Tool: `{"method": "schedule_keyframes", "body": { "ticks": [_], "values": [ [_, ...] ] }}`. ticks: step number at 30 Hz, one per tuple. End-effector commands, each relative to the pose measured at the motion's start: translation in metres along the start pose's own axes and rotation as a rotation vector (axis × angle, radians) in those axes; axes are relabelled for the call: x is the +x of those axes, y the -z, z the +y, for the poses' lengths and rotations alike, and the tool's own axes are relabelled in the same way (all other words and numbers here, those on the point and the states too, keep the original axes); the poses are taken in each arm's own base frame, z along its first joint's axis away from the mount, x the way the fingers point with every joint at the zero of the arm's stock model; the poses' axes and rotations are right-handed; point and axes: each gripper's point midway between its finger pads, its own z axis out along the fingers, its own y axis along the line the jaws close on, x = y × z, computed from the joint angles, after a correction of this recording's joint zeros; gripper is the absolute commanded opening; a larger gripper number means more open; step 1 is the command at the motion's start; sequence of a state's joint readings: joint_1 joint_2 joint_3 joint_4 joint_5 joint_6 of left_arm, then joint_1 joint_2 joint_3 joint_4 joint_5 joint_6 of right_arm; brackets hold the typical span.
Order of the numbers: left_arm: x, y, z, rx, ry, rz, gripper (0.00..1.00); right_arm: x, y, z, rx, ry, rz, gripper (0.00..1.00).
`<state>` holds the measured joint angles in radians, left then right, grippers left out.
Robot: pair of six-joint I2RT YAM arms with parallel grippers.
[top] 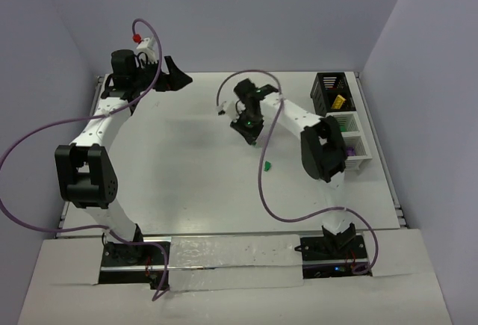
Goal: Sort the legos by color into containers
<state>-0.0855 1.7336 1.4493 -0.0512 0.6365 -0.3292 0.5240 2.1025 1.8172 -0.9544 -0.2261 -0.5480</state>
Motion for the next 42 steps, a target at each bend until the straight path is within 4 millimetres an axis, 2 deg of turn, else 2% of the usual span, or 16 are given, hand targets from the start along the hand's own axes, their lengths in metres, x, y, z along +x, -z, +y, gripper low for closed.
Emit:
{"method": "schedule_keyframes", "body": {
  "ticks": [1,3,4,7,8,10,13,19,22,30,33,35,38,41,42],
  "values": [
    [-0.015,-0.015,-0.033,0.059,-0.134,-0.038,0.99,-0.03,0.137,-0.044,0.101,-0.178,-0.423,0.0],
    [-0.012,-0.02,-0.04,0.063,-0.169,-0.036,0.99,-0.011,0.167,-0.055,0.164,-0.223,-0.485,0.0],
    [-0.01,-0.022,-0.042,0.063,-0.176,-0.032,0.99,-0.003,0.176,-0.063,0.197,-0.244,-0.499,0.0],
    [-0.007,-0.028,-0.053,0.069,-0.194,-0.029,0.99,0.041,0.209,-0.088,0.314,-0.337,-0.503,0.0],
    [-0.007,-0.028,-0.054,0.07,-0.193,-0.03,0.99,0.047,0.216,-0.091,0.338,-0.348,-0.501,0.0],
    [-0.006,-0.03,-0.058,0.076,-0.186,-0.031,0.99,0.079,0.227,-0.104,0.389,-0.424,-0.475,0.0],
    [-0.004,-0.033,-0.06,0.08,-0.185,-0.026,0.99,0.116,0.236,-0.119,0.465,-0.489,-0.428,0.0],
    [-0.007,-0.04,-0.062,0.086,-0.19,-0.025,0.99,0.171,0.225,-0.137,0.535,-0.592,-0.294,0.0],
    [-0.008,-0.041,-0.063,0.085,-0.19,-0.024,0.99,0.187,0.217,-0.146,0.541,-0.638,-0.265,0.0],
    [-0.007,-0.04,-0.064,0.076,-0.185,-0.024,0.99,0.209,0.198,-0.155,0.557,-0.664,-0.202,0.0],
    [-0.007,-0.038,-0.064,0.072,-0.19,-0.023,0.99,0.217,0.193,-0.157,0.558,-0.667,-0.172,0.1],
    [-0.006,-0.038,-0.063,0.07,-0.188,-0.022,0.99,0.221,0.188,-0.158,0.556,-0.661,-0.16,0.27],
    [-0.006,-0.038,-0.063,0.07,-0.189,-0.022,0.99,0.225,0.182,-0.161,0.551,-0.671,-0.148,0.45],
    [-0.006,-0.038,-0.063,0.067,-0.191,-0.02,0.99,0.22,0.189,-0.163,0.559,-0.672,-0.168,0.67],
    [-0.005,-0.038,-0.062,0.065,-0.193,-0.019,0.99,0.217,0.193,-0.163,0.561,-0.669,-0.179,0.68]
  ]
}}
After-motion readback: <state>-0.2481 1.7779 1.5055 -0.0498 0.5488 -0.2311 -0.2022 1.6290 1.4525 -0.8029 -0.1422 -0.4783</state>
